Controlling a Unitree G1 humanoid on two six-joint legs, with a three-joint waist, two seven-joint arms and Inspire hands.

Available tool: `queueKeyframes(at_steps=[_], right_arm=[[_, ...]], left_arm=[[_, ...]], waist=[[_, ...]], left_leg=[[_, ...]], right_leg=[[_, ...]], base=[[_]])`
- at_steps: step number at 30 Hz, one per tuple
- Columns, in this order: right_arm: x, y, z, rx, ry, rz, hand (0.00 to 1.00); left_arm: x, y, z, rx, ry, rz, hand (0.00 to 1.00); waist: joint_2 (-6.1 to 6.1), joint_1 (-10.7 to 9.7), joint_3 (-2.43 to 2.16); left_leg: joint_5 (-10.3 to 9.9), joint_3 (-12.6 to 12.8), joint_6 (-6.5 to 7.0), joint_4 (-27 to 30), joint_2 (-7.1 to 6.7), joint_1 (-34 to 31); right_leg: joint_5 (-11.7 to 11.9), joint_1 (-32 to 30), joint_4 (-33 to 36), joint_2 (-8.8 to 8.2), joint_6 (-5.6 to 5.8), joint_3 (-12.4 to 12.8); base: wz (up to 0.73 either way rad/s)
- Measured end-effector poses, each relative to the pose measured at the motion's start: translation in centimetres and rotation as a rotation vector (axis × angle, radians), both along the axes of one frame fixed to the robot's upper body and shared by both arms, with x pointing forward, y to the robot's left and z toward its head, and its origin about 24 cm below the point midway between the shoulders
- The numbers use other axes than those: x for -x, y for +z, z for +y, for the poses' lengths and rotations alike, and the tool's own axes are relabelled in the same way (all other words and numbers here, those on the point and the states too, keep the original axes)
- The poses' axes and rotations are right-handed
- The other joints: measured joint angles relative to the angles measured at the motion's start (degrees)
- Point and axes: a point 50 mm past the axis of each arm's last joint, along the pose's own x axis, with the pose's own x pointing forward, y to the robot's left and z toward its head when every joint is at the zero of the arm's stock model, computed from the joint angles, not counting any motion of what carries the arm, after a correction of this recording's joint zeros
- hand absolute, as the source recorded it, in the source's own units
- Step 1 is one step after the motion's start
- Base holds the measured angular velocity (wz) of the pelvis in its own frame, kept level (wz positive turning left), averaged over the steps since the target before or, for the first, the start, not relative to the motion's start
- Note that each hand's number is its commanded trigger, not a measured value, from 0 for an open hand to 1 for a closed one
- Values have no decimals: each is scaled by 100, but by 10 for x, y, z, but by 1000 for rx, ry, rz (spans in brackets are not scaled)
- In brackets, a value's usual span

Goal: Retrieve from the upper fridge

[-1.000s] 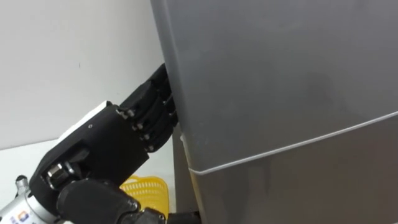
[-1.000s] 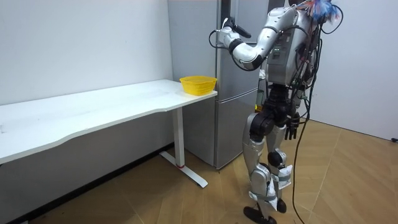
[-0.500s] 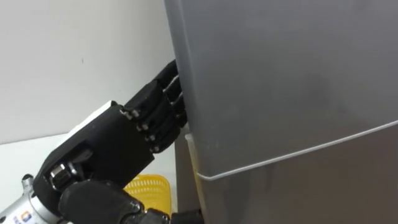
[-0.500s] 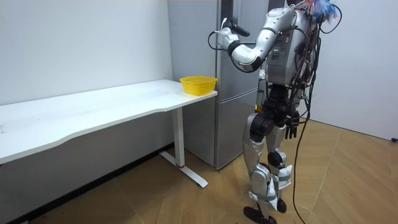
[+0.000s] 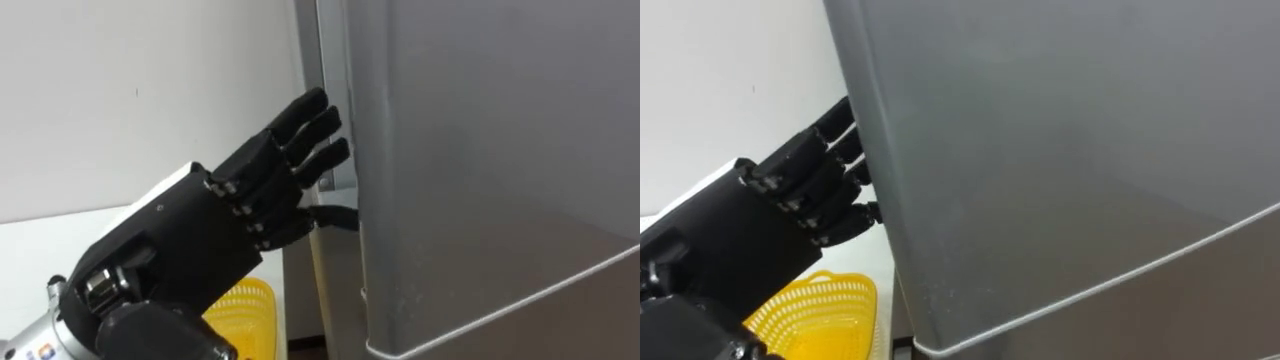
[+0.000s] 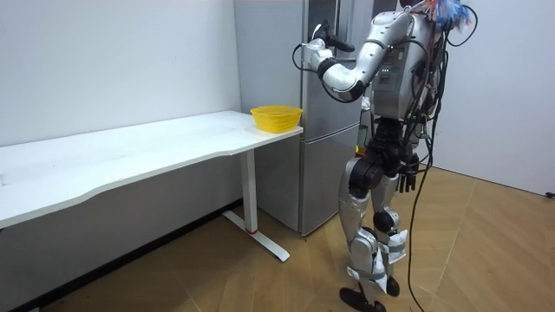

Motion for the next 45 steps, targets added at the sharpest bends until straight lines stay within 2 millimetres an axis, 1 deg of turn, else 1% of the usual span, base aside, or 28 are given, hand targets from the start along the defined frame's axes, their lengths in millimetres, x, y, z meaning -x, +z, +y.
queueKeyframes(at_steps=[5,8,14,15,16,18,23,27,29,30,32,33,34,37,42,45], right_arm=[[0,0,0,0,4,-1,0],[-1,0,0,0,5,-3,0],[-4,0,0,0,5,-12,0],[-6,0,0,1,6,-17,0],[-7,0,0,2,6,-20,0],[-10,0,0,2,7,-27,0],[-12,1,0,4,7,-41,0],[-13,-1,3,2,43,-37,0],[-13,-1,5,-3,47,-39,0],[-15,-1,5,-6,55,-46,0],[-17,-1,6,-5,56,-59,0],[-18,-1,6,-4,58,-70,0],[-20,-1,6,-3,60,-76,0],[-21,-1,6,-4,62,-81,0],[-20,-1,5,5,60,-81,0],[-20,-1,5,4,58,-84,0]], left_arm=[[-1,5,-7,-6,-43,-25,0],[-1,5,-9,-9,-66,-33,0],[2,-3,-24,-62,-173,-4,0],[3,-3,-27,-65,-186,-3,0],[4,-3,-29,-67,-199,-4,0],[7,-2,-32,-71,-216,-13,0],[9,-2,-38,-79,-258,-21,0],[10,-5,-43,-67,-293,1,0],[10,-7,-45,-67,-300,10,0],[10,-8,-47,-67,-308,18,0],[10,-11,-51,-65,-320,34,0],[10,-11,-51,-62,-319,32,0],[10,-11,-51,-60,-318,33,0],[10,-10,-52,-60,-320,31,0],[8,-2,-55,-68,-332,-7,0],[7,3,-56,-72,-335,-29,0]], waist=[[-10,-10,6],[-17,-61,12],[-14,-152,10],[-13,-187,10],[-13,-218,10],[-13,-239,10],[11,-274,-6],[30,-296,-17],[44,-295,-13],[73,-305,-13],[114,-338,5],[140,-365,24],[154,-421,34],[157,-484,40],[123,-456,61],[113,-439,58]], left_leg=[[0,21,0,-1,0,9],[0,39,0,-3,1,7],[0,87,0,-13,11,29],[0,102,-1,-12,11,27],[0,176,-1,-12,18,29],[0,225,-1,-11,22,44],[0,291,-1,-12,22,75],[0,300,-1,-10,24,98],[0,309,-1,-11,26,107],[0,310,-1,-12,30,107],[0,317,-1,-19,29,123],[0,327,-1,-35,29,155],[0,330,-1,-58,29,180],[0,352,-1,-59,30,182],[0,374,-1,-59,29,176],[0,372,-1,-58,28,137]], right_leg=[[0,-2,-1,0,1,17],[-1,-9,-1,0,1,29],[-2,-11,-6,12,-1,85],[-2,-16,-13,11,-1,87],[-2,-23,-15,11,-1,107],[-2,-29,-15,14,-1,155],[-2,-28,-25,14,0,202],[1,3,-73,21,2,212],[3,5,-66,24,1,253],[9,16,-63,30,1,281],[13,20,-64,31,4,304],[13,37,-66,33,4,316],[13,53,-70,37,4,315],[12,8,-76,41,3,342],[11,-33,-72,46,3,429],[11,-117,4,46,3,501]], base=[[-2],[-3],[-5],[-4],[-6],[-13],[-7],[-1],[-9],[-10],[-7],[-4],[0],[-5],[-9],[-13]])
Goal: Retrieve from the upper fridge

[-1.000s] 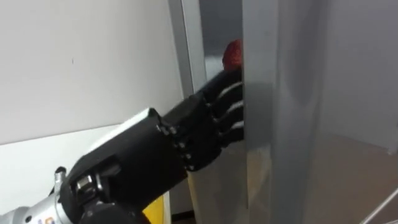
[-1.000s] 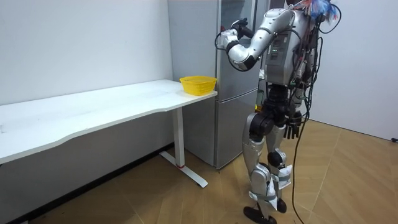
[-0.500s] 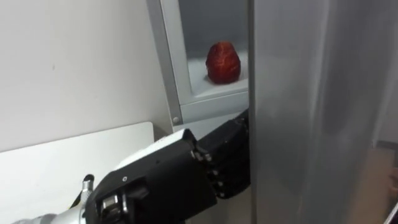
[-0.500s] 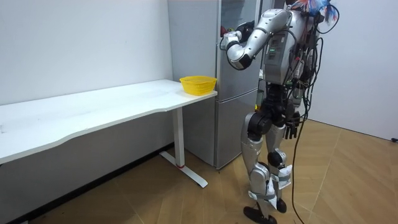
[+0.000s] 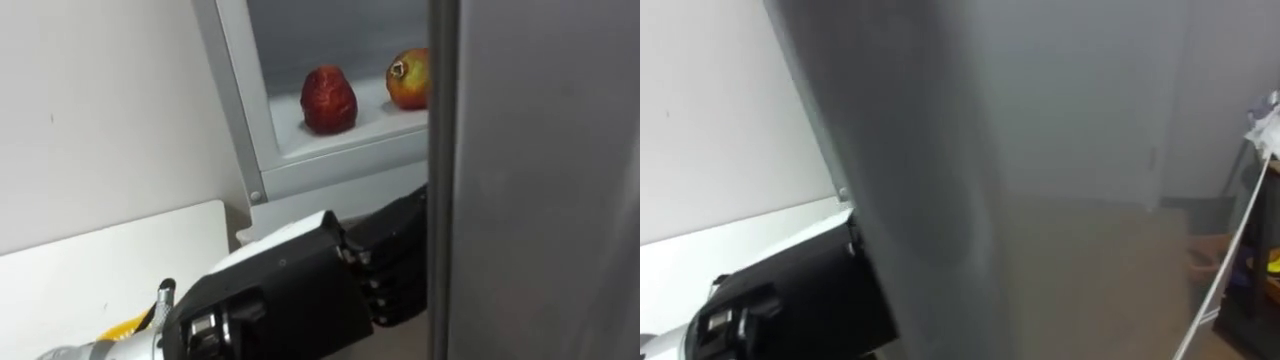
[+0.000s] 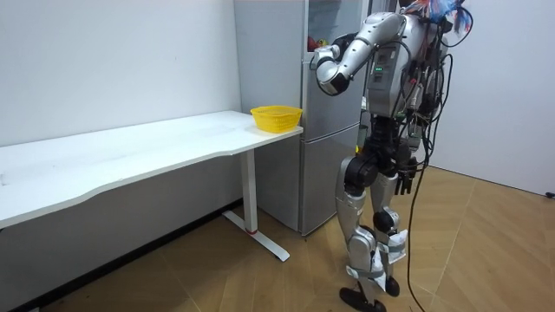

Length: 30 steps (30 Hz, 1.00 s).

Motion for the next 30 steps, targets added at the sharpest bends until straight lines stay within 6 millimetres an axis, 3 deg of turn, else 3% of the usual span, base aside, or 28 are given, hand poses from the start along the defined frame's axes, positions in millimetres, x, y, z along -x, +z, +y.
queueKeyframes(at_steps=[11,13,16,19,21,30], right_arm=[[-1,0,1,-12,-5,2,0],[-1,0,1,-12,-7,1,0],[1,-1,3,-17,-21,0,0],[3,-3,4,-24,-37,9,0],[1,-3,5,-24,-33,5,0],[9,-4,5,-11,-43,15,0]], left_arm=[[-1,1,-8,41,6,15,0],[-2,1,-9,49,15,23,0],[-2,1,-16,52,24,10,0],[-4,6,-26,61,9,-3,0],[-4,11,-32,62,17,-31,0],[-4,25,-49,72,0,-99,0]], waist=[[-28,-122,-25],[-81,-172,-18],[-178,-182,-50],[-259,-251,-43],[-274,-303,-71],[-172,-353,-117]], left_leg=[[0,1,0,-5,0,-34],[0,2,0,-17,1,26],[0,1,0,-43,6,56],[0,8,0,-38,6,29],[0,8,0,1,6,-39],[0,14,0,13,10,14]], right_leg=[[2,-40,23,7,0,53],[2,11,14,10,0,66],[2,19,11,24,0,104],[9,-4,14,24,3,113],[21,-50,16,20,8,110],[49,-62,21,27,6,165]], base=[[-2],[0],[-5],[2],[2],[-2]])
